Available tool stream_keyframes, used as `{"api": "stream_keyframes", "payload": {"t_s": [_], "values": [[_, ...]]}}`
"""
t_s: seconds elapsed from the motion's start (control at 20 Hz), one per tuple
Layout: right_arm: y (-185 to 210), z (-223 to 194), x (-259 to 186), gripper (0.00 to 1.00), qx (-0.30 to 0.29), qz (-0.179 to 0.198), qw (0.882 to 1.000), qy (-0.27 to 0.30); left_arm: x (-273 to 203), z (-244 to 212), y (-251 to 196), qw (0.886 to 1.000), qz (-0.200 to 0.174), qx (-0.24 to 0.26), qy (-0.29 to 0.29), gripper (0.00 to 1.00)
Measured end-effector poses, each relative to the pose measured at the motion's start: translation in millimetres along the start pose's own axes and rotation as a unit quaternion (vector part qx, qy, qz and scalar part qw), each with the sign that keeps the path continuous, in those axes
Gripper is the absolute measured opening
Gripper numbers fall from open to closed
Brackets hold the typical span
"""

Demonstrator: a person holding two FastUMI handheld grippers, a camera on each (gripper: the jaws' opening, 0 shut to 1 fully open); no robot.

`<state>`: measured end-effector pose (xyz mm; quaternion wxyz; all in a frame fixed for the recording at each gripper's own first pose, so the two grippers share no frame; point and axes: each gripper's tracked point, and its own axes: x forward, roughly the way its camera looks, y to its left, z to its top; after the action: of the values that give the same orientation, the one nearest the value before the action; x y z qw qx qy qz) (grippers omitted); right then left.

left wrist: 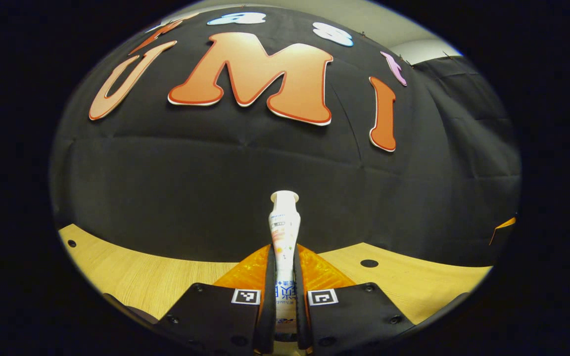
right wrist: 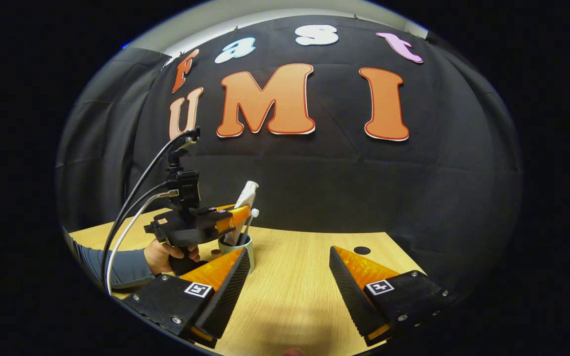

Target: Put the toothbrush and toothpaste on the desktop into the cup, then pick up the cup and place it on the coaster on the desktop.

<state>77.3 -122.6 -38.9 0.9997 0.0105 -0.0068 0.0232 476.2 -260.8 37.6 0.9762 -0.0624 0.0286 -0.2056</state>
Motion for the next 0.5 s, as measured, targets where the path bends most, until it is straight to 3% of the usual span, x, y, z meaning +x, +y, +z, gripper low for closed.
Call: {"api": "stream_keyframes", "payload": {"t_s": [0.25,0.45,0.5], "values": [[5,-4,2,0.97,0.003,-0.005,1.000,0.011,-17,6,-1,1.000,-0.009,0.000,0.003,0.37],[16,-5,5,0.97,0.006,-0.010,1.000,0.024,-45,21,8,1.000,-0.002,0.005,0.017,0.89],[20,-4,5,0.97,0.009,-0.009,1.000,0.025,-54,26,10,1.000,-0.001,0.003,0.020,0.97]]}}
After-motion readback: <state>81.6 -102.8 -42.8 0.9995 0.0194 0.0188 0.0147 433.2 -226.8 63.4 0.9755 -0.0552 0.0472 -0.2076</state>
